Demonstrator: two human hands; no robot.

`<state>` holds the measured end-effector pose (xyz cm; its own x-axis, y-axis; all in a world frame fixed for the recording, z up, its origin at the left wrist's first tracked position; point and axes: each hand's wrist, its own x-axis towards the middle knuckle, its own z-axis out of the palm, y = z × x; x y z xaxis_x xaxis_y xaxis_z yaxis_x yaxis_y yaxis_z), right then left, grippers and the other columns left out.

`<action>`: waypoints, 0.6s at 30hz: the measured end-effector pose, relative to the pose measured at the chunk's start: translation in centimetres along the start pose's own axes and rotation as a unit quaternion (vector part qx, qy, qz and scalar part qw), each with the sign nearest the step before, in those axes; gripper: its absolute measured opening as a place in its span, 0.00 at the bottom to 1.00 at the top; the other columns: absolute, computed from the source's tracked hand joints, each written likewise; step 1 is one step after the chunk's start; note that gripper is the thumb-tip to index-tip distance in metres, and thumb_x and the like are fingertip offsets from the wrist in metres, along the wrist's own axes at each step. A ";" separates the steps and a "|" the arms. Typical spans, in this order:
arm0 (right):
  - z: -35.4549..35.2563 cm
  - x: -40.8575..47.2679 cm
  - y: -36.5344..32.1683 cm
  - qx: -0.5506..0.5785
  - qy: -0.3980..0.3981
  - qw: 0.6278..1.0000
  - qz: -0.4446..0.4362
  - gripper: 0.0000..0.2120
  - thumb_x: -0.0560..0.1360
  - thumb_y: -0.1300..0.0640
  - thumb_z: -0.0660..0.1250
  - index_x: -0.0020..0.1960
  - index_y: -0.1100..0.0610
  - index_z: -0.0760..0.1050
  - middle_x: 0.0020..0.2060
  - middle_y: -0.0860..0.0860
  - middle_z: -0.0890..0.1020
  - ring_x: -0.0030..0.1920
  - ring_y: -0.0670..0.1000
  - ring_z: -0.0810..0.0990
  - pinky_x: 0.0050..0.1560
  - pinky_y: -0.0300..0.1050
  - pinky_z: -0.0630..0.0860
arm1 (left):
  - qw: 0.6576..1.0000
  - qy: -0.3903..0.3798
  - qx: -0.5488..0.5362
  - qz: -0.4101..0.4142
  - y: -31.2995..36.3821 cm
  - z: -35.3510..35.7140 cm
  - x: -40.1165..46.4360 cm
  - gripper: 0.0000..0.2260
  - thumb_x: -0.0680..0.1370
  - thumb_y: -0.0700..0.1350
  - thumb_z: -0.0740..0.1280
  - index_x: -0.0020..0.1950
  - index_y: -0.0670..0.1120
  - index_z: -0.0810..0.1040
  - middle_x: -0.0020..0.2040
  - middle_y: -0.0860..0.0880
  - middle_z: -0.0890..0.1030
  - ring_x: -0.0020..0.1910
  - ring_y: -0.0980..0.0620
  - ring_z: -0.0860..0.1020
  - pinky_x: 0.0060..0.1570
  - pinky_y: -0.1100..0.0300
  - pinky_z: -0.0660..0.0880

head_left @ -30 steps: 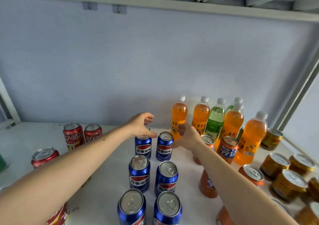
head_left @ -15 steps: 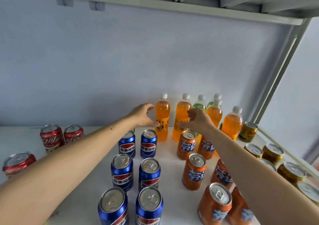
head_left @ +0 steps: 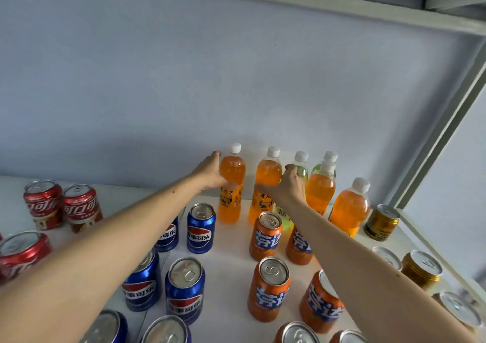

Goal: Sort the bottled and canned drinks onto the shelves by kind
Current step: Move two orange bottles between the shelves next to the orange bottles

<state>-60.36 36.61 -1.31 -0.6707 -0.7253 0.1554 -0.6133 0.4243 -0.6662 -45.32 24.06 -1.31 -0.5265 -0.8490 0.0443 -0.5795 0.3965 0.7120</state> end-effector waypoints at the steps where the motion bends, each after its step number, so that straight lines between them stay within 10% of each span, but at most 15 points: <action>1: 0.3 0.0 0.0 -0.009 0.006 1.000 0.009 0.41 0.67 0.45 0.78 0.70 0.59 0.62 0.63 0.57 0.73 0.60 0.57 0.75 0.48 0.48 0.73 | 1.000 0.000 -0.003 -0.004 0.0 0.2 0.3 0.50 0.67 0.48 0.79 0.79 0.43 0.50 0.77 0.41 0.61 0.74 0.41 0.63 0.67 0.49 0.67; 18: 4.9 0.8 -0.6 0.103 0.037 0.980 0.164 0.31 0.71 0.44 0.74 0.65 0.59 0.67 0.59 0.58 0.76 0.57 0.60 0.78 0.52 0.52 0.77 | 0.999 0.007 -0.036 0.015 -0.3 0.8 3.1 0.35 0.66 0.48 0.80 0.69 0.47 0.68 0.62 0.48 0.76 0.61 0.48 0.74 0.55 0.55 0.73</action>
<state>-58.49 33.09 -4.31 -0.8511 -0.5232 -0.0445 -0.2673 0.5046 -0.8210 -47.28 21.54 -1.97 -0.5331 -0.8426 0.0761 -0.5176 0.3960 0.7584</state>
